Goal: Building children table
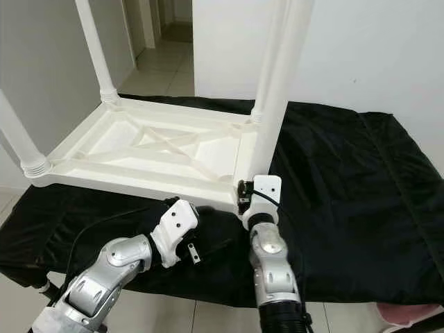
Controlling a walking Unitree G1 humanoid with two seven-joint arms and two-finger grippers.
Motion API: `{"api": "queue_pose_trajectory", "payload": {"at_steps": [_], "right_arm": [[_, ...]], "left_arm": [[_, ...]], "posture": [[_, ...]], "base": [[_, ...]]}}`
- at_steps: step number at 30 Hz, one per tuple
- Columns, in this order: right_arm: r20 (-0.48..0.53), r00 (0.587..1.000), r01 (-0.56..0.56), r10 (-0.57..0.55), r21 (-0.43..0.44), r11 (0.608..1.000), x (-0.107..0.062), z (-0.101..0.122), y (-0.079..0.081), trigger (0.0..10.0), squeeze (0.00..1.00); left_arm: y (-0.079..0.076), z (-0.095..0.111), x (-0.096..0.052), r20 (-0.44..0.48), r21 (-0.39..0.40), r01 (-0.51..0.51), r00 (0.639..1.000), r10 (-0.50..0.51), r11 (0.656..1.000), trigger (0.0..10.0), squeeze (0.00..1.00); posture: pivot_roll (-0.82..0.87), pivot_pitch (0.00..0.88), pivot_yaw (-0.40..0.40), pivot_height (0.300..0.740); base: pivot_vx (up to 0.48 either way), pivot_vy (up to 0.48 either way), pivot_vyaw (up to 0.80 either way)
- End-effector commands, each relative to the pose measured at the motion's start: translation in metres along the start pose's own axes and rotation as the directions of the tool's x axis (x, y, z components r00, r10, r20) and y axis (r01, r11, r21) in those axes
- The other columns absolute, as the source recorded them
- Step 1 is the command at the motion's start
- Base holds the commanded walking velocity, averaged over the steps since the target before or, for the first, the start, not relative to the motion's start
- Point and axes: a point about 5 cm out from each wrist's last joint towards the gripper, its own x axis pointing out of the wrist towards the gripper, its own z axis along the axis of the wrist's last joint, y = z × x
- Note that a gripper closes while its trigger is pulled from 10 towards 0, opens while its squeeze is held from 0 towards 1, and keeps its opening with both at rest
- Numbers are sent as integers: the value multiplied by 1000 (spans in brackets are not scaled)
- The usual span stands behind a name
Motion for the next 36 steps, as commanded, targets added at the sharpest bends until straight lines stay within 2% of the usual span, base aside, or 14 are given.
{"api": "queue_pose_trajectory", "payload": {"at_steps": [1,8,9,10,11,16,23,24,25,29,33,36], "right_arm": [[-94,993,80,-75,49,996,-6,-18,-8,10000,0],[-58,993,108,-106,18,994,-7,-10,-9,10000,0],[-65,993,101,-99,33,994,-7,-10,-10,10000,67],[-65,993,101,-99,33,994,-7,-10,-10,10000,67],[-54,994,94,-92,41,995,-7,-8,-10,10000,1000],[-20,998,59,-59,37,998,-11,-3,-14,10000,1000],[-30,999,17,-17,24,1000,-15,-4,-19,10000,1000],[-30,999,-15,16,21,1000,-15,-3,-18,10000,0],[-30,999,-15,16,21,1000,-15,-3,-18,10000,0],[2,986,-168,168,-4,986,-20,2,-14,10000,0],[15,973,-229,229,-15,973,-22,4,-14,10000,0],[34,959,-280,283,-59,958,-23,8,-18,10000,0]], "left_arm": [[-1,-2,2,-9,4,12,1000,-12,1000,10000,0],[2,1,3,1,8,6,1000,-6,1000,10000,0],[3,1,2,0,9,5,1000,-5,1000,10000,0],[3,1,2,0,9,5,1000,-5,1000,10000,0],[5,2,1,4,6,2,1000,-2,1000,10000,0],[17,9,-1,41,-51,-37,998,39,998,10000,0],[12,15,1,72,-75,-16,997,22,997,10000,0],[12,16,2,73,-75,-14,997,19,997,10000,0],[12,16,2,73,-75,-14,997,19,997,10000,0],[14,15,0,59,-64,9,998,-5,998,10000,0],[13,16,-2,60,-52,16,998,-13,999,10000,0],[12,16,-4,60,-47,14,998,-12,999,10000,0]], "posture": [[-51,0,19,740],[-59,0,26,740],[-60,0,27,740],[-60,0,27,740],[-66,0,30,740],[-68,3,23,740],[-70,1,9,740],[-68,0,9,740],[-68,0,9,740],[-47,4,4,740],[-44,8,4,740],[-38,13,3,740]], "base": [[0,0,0],[0,0,0],[0,0,0],[0,0,0],[0,0,0],[0,0,0],[0,0,0],[0,0,0],[0,0,0],[0,0,0],[0,0,0],[0,0,0]]}}
